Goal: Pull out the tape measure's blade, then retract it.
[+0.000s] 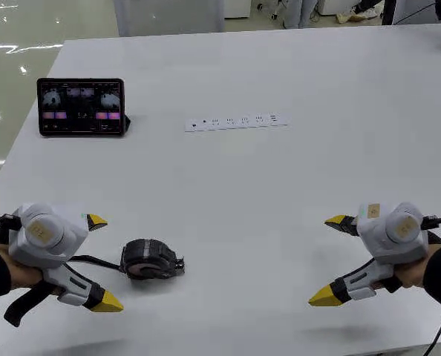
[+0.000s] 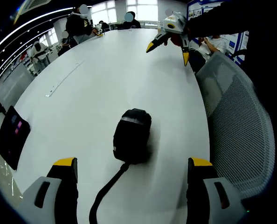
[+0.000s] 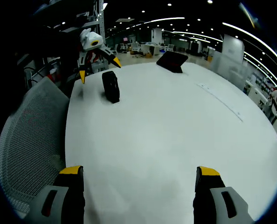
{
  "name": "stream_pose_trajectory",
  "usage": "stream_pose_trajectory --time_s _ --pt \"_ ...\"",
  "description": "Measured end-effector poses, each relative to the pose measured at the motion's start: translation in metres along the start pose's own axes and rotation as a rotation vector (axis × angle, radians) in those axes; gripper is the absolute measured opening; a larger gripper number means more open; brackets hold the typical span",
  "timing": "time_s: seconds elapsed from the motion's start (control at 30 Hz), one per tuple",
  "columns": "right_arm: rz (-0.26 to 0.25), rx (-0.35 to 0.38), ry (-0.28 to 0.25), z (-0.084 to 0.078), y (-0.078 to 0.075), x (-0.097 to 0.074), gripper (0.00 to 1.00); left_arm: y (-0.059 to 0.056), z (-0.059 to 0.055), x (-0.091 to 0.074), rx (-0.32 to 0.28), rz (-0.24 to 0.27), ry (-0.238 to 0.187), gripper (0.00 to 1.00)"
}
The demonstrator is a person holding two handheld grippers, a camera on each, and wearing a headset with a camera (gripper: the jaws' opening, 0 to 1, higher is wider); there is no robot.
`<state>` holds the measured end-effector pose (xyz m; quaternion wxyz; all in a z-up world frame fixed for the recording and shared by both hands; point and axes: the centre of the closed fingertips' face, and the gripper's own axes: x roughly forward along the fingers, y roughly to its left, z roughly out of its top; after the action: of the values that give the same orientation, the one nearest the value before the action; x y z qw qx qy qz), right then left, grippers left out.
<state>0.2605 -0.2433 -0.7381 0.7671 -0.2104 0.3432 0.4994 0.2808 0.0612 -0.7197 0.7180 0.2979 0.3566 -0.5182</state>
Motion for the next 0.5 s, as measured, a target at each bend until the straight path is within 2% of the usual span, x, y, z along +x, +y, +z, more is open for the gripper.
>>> stream_pose_trajectory --time_s 0.27,0.4,0.5 --pt "0.023 -0.017 -0.004 0.015 0.002 0.020 0.99 -0.001 0.005 0.014 0.042 -0.052 0.059 0.96" --pt "0.035 -0.028 -0.009 0.024 0.004 0.029 0.99 -0.003 0.015 0.021 0.071 -0.059 0.066 0.96" --pt "0.037 -0.028 -0.015 0.030 0.002 0.037 0.99 -0.005 0.017 0.026 0.094 -0.072 0.074 0.95"
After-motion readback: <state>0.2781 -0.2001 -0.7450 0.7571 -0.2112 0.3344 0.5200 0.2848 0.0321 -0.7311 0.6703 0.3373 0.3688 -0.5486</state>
